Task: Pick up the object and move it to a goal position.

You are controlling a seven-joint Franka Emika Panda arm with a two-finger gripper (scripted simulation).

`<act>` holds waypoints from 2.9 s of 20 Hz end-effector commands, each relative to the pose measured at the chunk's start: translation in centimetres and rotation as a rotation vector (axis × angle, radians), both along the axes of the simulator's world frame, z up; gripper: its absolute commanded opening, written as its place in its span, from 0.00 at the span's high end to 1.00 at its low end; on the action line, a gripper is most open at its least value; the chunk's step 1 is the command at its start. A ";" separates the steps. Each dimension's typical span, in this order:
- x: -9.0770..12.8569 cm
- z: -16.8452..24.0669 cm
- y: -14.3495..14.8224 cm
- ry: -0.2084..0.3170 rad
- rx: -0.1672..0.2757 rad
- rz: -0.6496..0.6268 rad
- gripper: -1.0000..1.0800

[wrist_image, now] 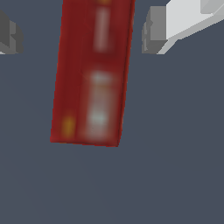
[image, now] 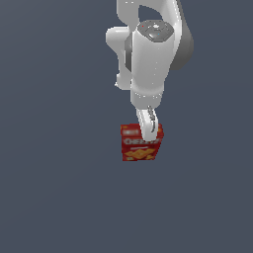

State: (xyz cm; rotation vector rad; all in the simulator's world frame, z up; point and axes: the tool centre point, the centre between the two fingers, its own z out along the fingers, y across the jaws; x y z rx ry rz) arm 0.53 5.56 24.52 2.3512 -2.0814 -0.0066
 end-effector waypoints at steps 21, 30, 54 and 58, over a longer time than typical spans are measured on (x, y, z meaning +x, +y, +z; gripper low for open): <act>0.3 -3.5 0.4 -0.004 -0.002 -0.082 0.04; 0.4 -5.3 0.4 -0.004 -0.002 -0.083 1.00; -1.7 -0.6 -2.6 -0.004 -0.001 -0.083 1.00; -3.2 2.6 -4.7 -0.004 0.000 -0.084 1.00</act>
